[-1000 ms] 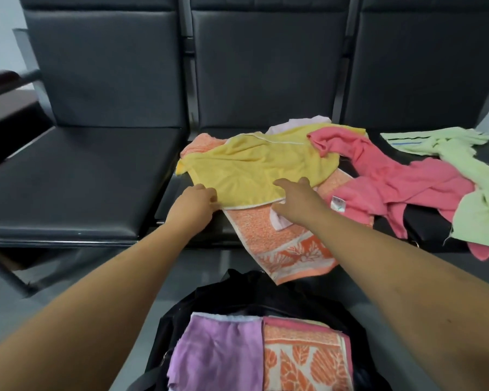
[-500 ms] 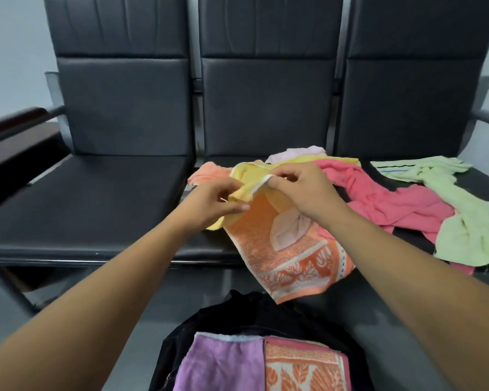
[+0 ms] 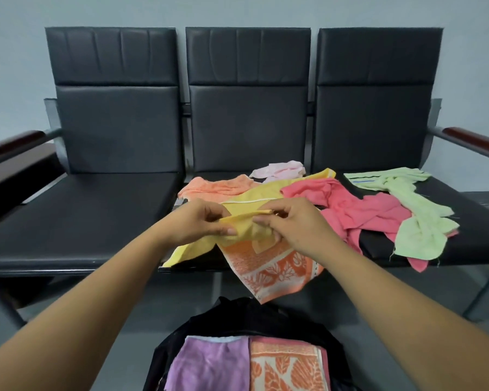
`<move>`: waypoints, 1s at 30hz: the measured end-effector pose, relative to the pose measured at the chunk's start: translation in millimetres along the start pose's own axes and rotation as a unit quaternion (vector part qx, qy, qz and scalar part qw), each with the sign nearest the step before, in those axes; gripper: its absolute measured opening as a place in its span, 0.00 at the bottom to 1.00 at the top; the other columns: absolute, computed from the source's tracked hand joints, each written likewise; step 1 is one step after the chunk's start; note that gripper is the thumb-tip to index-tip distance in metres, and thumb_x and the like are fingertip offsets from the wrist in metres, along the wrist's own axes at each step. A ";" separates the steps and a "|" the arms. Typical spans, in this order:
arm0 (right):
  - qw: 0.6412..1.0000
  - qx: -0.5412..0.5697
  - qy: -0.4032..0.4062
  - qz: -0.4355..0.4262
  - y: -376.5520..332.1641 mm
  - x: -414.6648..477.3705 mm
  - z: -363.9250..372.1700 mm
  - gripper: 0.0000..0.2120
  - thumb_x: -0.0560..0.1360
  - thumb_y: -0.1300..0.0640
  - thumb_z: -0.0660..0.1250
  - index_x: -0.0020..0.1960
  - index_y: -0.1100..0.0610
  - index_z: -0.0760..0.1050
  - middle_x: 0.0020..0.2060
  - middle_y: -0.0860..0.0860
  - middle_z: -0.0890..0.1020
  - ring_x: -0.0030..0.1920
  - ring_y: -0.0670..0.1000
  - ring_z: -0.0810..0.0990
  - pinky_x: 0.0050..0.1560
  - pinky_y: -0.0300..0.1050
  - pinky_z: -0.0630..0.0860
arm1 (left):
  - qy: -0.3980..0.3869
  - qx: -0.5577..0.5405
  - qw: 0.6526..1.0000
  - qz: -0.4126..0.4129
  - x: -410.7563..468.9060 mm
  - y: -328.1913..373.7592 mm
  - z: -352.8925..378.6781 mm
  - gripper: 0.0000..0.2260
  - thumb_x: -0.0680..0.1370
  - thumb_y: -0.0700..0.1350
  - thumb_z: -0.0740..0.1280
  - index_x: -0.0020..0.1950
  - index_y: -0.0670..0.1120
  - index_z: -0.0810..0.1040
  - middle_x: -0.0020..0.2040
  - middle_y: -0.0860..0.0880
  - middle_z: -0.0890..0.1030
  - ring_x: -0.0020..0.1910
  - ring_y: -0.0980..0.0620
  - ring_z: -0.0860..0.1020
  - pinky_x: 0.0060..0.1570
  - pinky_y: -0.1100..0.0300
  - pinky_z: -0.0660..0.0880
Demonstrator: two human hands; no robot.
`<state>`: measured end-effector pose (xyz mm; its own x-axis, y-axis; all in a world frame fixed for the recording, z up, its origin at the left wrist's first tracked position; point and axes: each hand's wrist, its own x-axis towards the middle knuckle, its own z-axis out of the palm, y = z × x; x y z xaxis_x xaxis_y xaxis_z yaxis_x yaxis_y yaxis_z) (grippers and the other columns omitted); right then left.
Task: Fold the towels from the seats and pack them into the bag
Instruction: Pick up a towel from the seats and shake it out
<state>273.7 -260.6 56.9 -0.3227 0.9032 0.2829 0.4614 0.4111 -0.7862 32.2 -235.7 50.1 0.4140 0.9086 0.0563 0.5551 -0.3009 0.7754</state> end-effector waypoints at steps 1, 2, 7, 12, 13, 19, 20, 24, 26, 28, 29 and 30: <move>1.000 0.020 0.005 0.003 -0.7 -1.3 -5.7 0.08 0.77 0.56 0.73 0.44 0.61 0.84 0.24 0.50 0.76 0.27 0.45 0.74 0.35 0.39 0.73 | -0.006 0.055 0.998 -0.014 1.0 -6.2 0.9 0.07 0.73 0.51 0.77 0.43 0.49 0.83 0.35 0.56 0.77 0.34 0.61 0.71 0.37 0.68 0.66; 0.999 0.040 -0.001 0.002 -2.6 -2.8 -11.2 0.08 0.77 0.57 0.73 0.45 0.62 0.84 0.25 0.53 0.76 0.26 0.45 0.73 0.34 0.36 0.73 | -0.009 0.109 0.994 -0.028 1.4 -13.9 1.9 0.07 0.73 0.52 0.77 0.42 0.50 0.82 0.36 0.58 0.77 0.34 0.61 0.71 0.37 0.69 0.66; 0.992 0.110 0.043 0.035 3.4 -2.0 -33.6 0.05 0.77 0.60 0.72 0.46 0.62 0.85 0.32 0.62 0.81 0.27 0.48 0.75 0.30 0.38 0.72 | -0.022 0.249 0.964 -0.092 -4.4 -66.6 2.7 0.03 0.77 0.48 0.72 0.45 0.51 0.81 0.44 0.56 0.79 0.42 0.60 0.75 0.41 0.69 0.69; 0.947 0.162 0.123 0.248 55.4 -0.2 -53.2 0.09 0.78 0.59 0.72 0.56 0.63 0.81 0.40 0.56 0.84 0.33 0.49 0.83 0.33 0.42 0.79 | -0.001 0.248 0.953 -0.171 -11.7 -91.4 -4.7 0.07 0.80 0.49 0.68 0.43 0.51 0.80 0.39 0.51 0.79 0.38 0.55 0.75 0.38 0.62 0.70; 0.932 0.184 0.136 0.283 67.3 -1.2 -54.6 0.11 0.78 0.60 0.72 0.58 0.63 0.80 0.43 0.58 0.85 0.37 0.52 0.85 0.36 0.44 0.81 | 0.010 0.244 0.954 -0.174 -11.1 -92.1 -6.0 0.07 0.80 0.48 0.68 0.43 0.51 0.80 0.39 0.51 0.79 0.38 0.55 0.75 0.37 0.62 0.70; 0.893 0.258 0.198 0.311 104.0 0.3 -53.2 0.20 0.78 0.62 0.71 0.67 0.67 0.74 0.50 0.62 0.85 0.47 0.56 0.86 0.42 0.43 0.83 | 0.119 0.061 0.978 -0.161 -14.5 -77.2 -6.0 0.11 0.81 0.36 0.63 0.46 0.47 0.82 0.41 0.46 0.85 0.38 0.47 0.85 0.40 0.57 0.81; 0.897 0.254 0.197 0.305 104.1 1.4 -50.3 0.20 0.78 0.62 0.71 0.67 0.68 0.74 0.49 0.61 0.85 0.47 0.55 0.86 0.41 0.42 0.82 | 0.141 -0.008 0.978 -0.151 -13.8 -69.6 -6.8 0.11 0.82 0.35 0.61 0.48 0.44 0.82 0.44 0.44 0.86 0.37 0.46 0.85 0.37 0.58 0.81; 0.907 0.216 0.203 0.300 85.4 19.3 -61.2 0.16 0.79 0.63 0.70 0.64 0.68 0.76 0.49 0.61 0.85 0.48 0.55 0.85 0.44 0.43 0.80 | 0.245 -0.279 0.920 -0.122 7.1 -24.4 -25.7 0.07 0.83 0.37 0.62 0.51 0.37 0.79 0.50 0.34 0.84 0.41 0.42 0.86 0.41 0.56 0.84; 0.916 0.214 0.209 0.267 52.6 38.2 -79.5 0.09 0.77 0.65 0.71 0.56 0.67 0.78 0.47 0.68 0.83 0.46 0.55 0.84 0.41 0.42 0.81 | 0.258 -0.365 0.888 -0.112 18.1 8.6 -47.4 0.07 0.83 0.35 0.62 0.51 0.36 0.79 0.49 0.33 0.83 0.45 0.40 0.86 0.47 0.53 0.84; 0.931 0.222 0.224 0.185 -3.2 57.1 -104.2 0.03 0.76 0.68 0.71 0.44 0.64 0.77 0.43 0.69 0.81 0.44 0.57 0.82 0.44 0.44 0.83 | 0.246 -0.359 0.898 -0.068 22.9 50.5 -78.5 0.07 0.83 0.34 0.62 0.50 0.36 0.78 0.49 0.35 0.83 0.46 0.42 0.86 0.45 0.56 0.84; 0.928 0.239 0.254 0.130 -32.5 67.0 -120.2 0.06 0.76 0.68 0.71 0.41 0.62 0.78 0.41 0.65 0.82 0.45 0.58 0.83 0.48 0.47 0.84 | 0.239 -0.343 0.908 -0.031 22.7 74.4 -95.6 0.06 0.83 0.35 0.62 0.49 0.36 0.78 0.49 0.35 0.83 0.44 0.43 0.86 0.43 0.59 0.84; 0.918 0.259 0.291 0.072 -65.7 71.6 -137.9 0.06 0.76 0.68 0.72 0.41 0.61 0.79 0.41 0.61 0.83 0.46 0.57 0.84 0.52 0.49 0.84 | 0.240 -0.340 0.909 0.012 20.5 99.6 -113.9 0.07 0.83 0.35 0.62 0.49 0.37 0.78 0.49 0.36 0.82 0.44 0.44 0.85 0.41 0.61 0.82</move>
<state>334.2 -206.0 204.6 0.2773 0.9180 0.2835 -0.0385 0.3054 -0.9514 13.8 -214.0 200.1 -0.0336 0.9749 0.2202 -0.0916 -0.2224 0.9706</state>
